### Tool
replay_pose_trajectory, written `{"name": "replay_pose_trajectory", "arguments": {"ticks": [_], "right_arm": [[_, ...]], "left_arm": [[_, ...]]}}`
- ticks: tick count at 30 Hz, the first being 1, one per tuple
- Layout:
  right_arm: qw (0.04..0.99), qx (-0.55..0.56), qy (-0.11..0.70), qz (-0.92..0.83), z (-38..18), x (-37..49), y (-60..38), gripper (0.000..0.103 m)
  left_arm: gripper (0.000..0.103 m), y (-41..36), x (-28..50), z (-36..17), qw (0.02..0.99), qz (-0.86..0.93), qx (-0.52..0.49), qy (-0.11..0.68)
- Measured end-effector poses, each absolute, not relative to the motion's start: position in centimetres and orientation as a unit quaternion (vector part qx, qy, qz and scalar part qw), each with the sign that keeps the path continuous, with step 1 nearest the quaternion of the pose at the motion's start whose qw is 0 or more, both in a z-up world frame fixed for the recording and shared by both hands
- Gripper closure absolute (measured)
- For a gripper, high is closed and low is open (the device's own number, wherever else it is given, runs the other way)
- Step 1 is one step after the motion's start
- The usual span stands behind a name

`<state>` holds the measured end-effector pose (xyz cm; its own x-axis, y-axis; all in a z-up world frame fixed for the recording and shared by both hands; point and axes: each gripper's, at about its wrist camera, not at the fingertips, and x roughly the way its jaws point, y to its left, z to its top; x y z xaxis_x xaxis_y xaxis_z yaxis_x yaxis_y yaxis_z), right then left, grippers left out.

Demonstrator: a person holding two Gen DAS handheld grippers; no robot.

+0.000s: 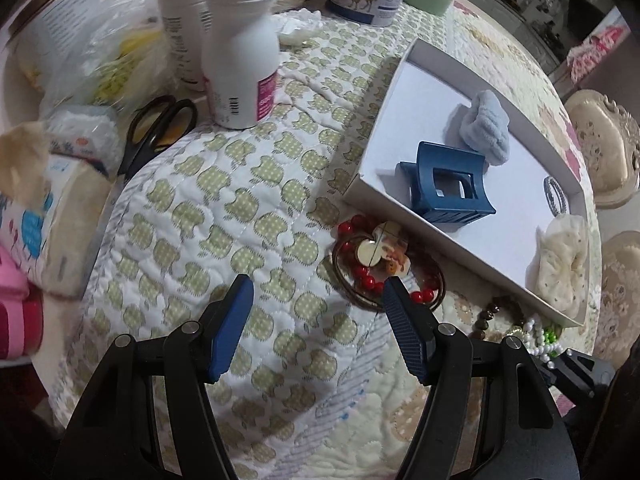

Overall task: Organize jewelry
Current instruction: 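Grasp the gold coil hair tie with the right tool while the left tool grasps the charm hair tie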

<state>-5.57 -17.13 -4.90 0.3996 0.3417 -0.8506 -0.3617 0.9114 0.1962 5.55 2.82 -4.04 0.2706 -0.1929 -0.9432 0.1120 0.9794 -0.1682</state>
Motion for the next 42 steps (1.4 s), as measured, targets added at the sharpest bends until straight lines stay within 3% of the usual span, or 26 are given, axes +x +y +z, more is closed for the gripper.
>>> {"name": "replay_pose_trajectory", "arguments": {"ticks": [6, 18, 21, 23, 25, 42], "right_arm": [[0.841, 0.072, 0.489, 0.218, -2.9, -6.0, -19.2, 0.095], [0.843, 0.109, 0.485, 0.204, -2.2, -6.7, -20.7, 0.095], [0.845, 0.115, 0.483, 0.201, -2.3, -6.6, -21.0, 0.095], [0.846, 0.117, 0.481, 0.200, -2.2, -6.6, -21.2, 0.095], [0.847, 0.119, 0.479, 0.199, -2.1, -6.6, -21.3, 0.095], [0.864, 0.115, 0.443, 0.210, 1.0, -7.2, -21.5, 0.095]], "left_arm": [[0.036, 1.9, 6.5, -4.2, 0.798, -0.119, -0.033, 0.590], [0.037, -2.7, 7.2, -5.2, 0.790, -0.174, 0.065, 0.585], [0.049, -2.9, 7.4, -5.3, 0.791, -0.184, 0.061, 0.580], [0.069, -3.0, 7.4, -5.3, 0.792, -0.181, 0.073, 0.578], [0.073, -3.0, 7.1, -5.4, 0.795, -0.180, 0.086, 0.573], [0.073, 0.3, 4.4, 1.9, 0.819, -0.201, 0.014, 0.537]]}}
